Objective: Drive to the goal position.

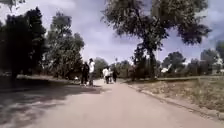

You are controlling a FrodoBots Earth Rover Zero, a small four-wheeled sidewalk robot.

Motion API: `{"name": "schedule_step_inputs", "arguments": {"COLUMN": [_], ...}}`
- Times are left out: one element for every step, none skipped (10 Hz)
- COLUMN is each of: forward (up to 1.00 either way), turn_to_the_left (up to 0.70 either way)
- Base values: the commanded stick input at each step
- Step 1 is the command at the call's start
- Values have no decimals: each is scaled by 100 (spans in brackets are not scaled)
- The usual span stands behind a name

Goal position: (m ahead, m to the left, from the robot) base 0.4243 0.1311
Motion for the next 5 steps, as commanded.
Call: {"name": "schedule_step_inputs", "arguments": {"forward": [70,70,70,70,70], "turn_to_the_left": [-1,-1,-1,-1,-1]}}
